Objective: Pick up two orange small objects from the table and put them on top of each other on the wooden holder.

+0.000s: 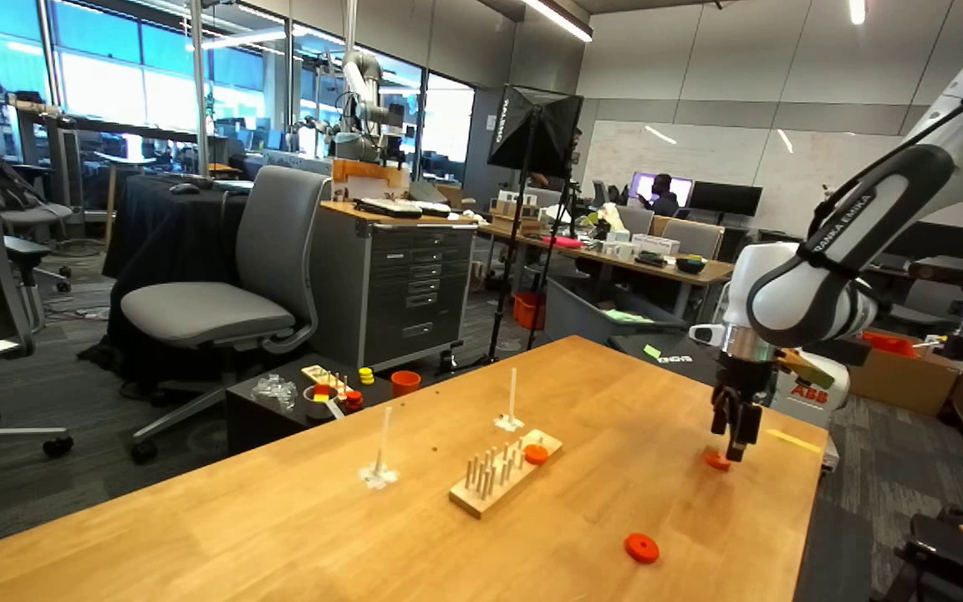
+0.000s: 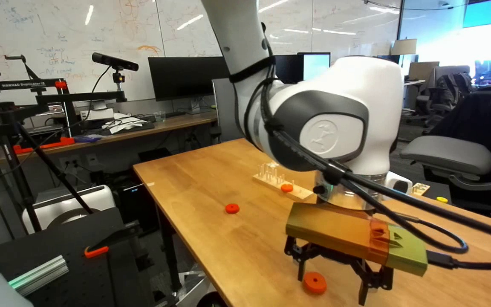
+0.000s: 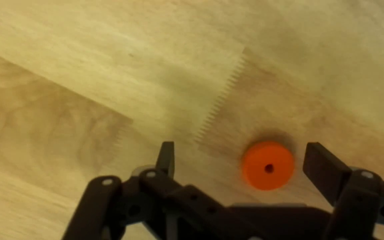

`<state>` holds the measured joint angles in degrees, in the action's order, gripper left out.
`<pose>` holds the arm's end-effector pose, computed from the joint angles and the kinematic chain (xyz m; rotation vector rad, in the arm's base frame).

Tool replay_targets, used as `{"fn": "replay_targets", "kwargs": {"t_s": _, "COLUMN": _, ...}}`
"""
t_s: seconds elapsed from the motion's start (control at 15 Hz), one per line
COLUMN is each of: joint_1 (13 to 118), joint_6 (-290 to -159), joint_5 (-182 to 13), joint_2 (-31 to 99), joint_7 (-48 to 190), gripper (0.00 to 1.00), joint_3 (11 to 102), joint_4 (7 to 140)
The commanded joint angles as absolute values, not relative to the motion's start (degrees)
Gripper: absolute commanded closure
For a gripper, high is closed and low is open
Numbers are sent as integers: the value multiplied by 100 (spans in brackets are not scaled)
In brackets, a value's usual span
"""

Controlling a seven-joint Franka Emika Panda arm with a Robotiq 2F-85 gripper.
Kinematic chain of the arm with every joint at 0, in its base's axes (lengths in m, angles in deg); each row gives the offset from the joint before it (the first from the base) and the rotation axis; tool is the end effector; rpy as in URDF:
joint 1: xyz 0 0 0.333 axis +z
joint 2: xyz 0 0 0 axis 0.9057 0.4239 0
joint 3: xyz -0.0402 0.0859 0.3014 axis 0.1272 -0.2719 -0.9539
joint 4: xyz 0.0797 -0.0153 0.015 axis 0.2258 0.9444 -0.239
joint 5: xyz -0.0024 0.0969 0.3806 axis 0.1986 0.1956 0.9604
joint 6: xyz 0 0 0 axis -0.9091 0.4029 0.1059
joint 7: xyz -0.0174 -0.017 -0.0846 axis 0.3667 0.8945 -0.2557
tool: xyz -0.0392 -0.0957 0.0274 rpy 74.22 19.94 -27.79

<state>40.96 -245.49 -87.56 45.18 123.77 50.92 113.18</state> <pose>0.4718 -0.1861 0.1277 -2.9972 -0.8479 0.1222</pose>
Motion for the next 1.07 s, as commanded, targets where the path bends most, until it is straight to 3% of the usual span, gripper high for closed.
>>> {"fn": "replay_targets", "kwargs": {"t_s": 0.0, "joint_1": 3971, "joint_6": -24909, "joint_5": -8496, "joint_2": 3708, "joint_7": 12921, "gripper": 0, "joint_3": 4907, "joint_4": 12303}}
{"fn": "replay_targets", "kwargs": {"t_s": 1.0, "joint_1": 4899, "joint_6": -24603, "joint_5": -8139, "joint_2": 3674, "joint_7": 11999, "gripper": 0, "joint_3": 5094, "joint_4": 11960}}
